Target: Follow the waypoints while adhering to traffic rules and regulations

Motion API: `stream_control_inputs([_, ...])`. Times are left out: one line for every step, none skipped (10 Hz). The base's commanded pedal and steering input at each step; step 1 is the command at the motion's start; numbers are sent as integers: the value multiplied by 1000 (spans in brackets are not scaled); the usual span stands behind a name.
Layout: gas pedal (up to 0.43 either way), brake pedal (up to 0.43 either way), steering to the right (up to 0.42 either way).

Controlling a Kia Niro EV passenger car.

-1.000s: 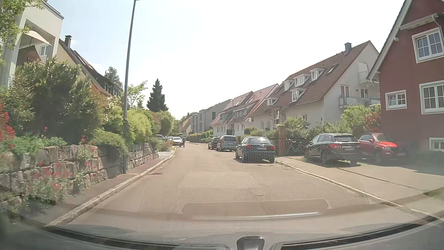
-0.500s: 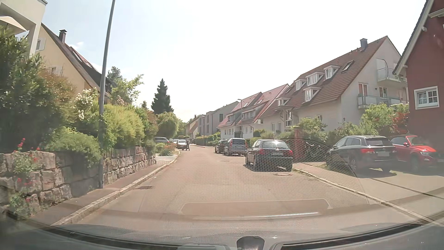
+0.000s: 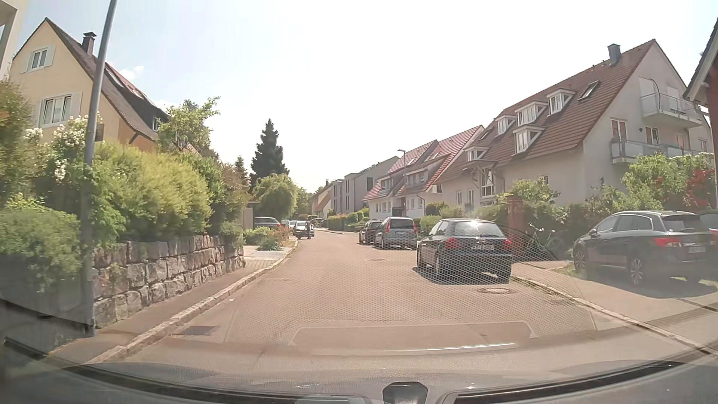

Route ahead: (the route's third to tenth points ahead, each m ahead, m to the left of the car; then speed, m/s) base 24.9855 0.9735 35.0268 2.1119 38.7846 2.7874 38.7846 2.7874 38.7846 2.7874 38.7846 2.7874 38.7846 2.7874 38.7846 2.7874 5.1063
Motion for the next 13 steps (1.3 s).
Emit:
stream_control_inputs([59,0,-43])
stream_control_inputs([59,0,-43])
stream_control_inputs([47,0,-43])
stream_control_inputs([47,0,-42])
stream_control_inputs([47,0,-38])
stream_control_inputs([47,0,-29])
stream_control_inputs([47,0,-21])
stream_control_inputs([39,0,-18])
stream_control_inputs([28,0,-18])
stream_control_inputs([28,0,-17])
stream_control_inputs([28,0,-13])
stream_control_inputs([28,0,-12])
stream_control_inputs([28,0,-12])
